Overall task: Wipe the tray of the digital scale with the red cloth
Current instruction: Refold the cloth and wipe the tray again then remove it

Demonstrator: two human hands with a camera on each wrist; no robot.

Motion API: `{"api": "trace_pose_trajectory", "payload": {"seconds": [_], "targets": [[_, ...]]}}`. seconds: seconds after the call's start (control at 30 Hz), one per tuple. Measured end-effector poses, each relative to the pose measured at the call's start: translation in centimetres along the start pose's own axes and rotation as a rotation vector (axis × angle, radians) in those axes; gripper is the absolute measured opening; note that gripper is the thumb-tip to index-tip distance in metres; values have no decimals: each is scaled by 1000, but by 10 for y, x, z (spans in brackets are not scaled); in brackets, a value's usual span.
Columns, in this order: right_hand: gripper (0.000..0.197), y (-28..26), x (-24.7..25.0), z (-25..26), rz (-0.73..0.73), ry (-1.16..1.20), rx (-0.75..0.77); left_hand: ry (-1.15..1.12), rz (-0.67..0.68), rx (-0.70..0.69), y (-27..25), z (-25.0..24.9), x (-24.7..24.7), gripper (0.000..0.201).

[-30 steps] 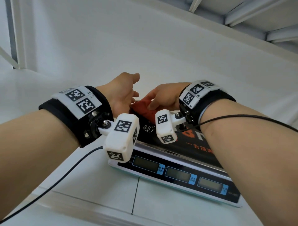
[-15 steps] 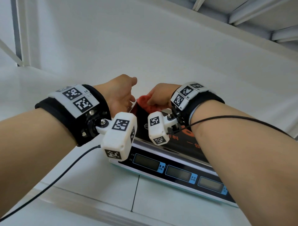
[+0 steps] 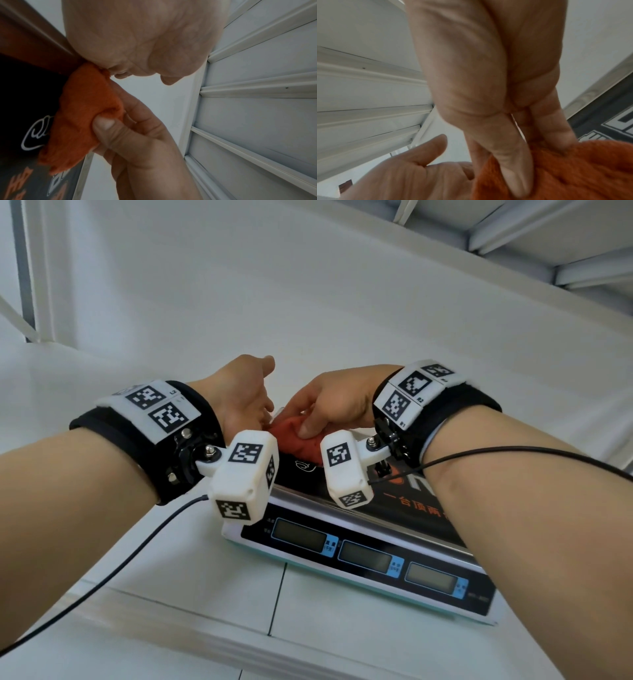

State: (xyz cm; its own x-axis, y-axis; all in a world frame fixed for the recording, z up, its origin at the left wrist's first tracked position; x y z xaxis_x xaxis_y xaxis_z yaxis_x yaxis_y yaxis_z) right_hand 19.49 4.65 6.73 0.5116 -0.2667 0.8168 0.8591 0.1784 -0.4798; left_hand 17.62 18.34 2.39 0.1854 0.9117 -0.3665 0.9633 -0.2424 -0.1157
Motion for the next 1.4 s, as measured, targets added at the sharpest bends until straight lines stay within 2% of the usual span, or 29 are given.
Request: {"api": "trace_pose_trajectory", "payload": {"seconds": [0.1,0.17,0.23,0.3,0.37,0.47,0.57,0.63,0.8,0.9,1.03,1.13,1.2,1.3,1.4], "targets": [[45,-12,-4,-1,56,-48,38,-38,2,1,-3,-1,1,86],[48,-18,-1,-6,25,-10,20,-25,-10,10,-8,-2,0,83],[47,-22,6,-13,-81,74,-38,57,-28,29,-13,-2,0,78],[42,-22,16,-24,-256,134,-130,149,-54,47,-18,-1,2,73],[35,-22,18,-33,-353,77,-242,220,-80,47,-20,1,4,67],[24,-17,10,-44,-334,10,-349,287,-106,27,-20,5,9,55],[28,-19,-2,-39,-267,69,-338,307,-99,27,-22,7,10,23],[34,-23,-9,-31,-228,109,-298,303,-94,35,-25,7,9,14],[29,-37,-14,-23,-80,259,-192,292,-102,43,-26,8,4,14],[27,-42,-4,-30,-186,239,-225,306,-105,48,-29,10,0,14],[24,-38,5,-55,-327,154,-351,336,-119,53,-32,12,0,12],[36,-26,5,-71,-314,193,-380,360,-141,31,-29,13,-1,35],[35,-33,-3,-61,-271,164,-365,346,-154,15,-27,12,-3,51],[34,-42,-10,-41,-153,116,-327,293,-158,33,-24,12,-5,63],[28,-43,-12,-29,-64,224,-235,206,-152,51,-19,13,-2,68]]}}
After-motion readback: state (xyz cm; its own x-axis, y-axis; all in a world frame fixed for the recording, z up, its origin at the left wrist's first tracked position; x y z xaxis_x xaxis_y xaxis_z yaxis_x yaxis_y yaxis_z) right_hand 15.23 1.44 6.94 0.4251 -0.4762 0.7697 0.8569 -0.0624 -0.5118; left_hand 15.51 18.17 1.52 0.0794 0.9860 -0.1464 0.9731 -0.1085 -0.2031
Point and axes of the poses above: each hand's wrist, its own y-axis towards the middle knuckle, its own x-axis out of the back of the hand, z = x × y, the point moved 2 cm from there along y, towards the middle knuckle, and after that the axes turned 15 degrees about -x, right-handed, at the moved point
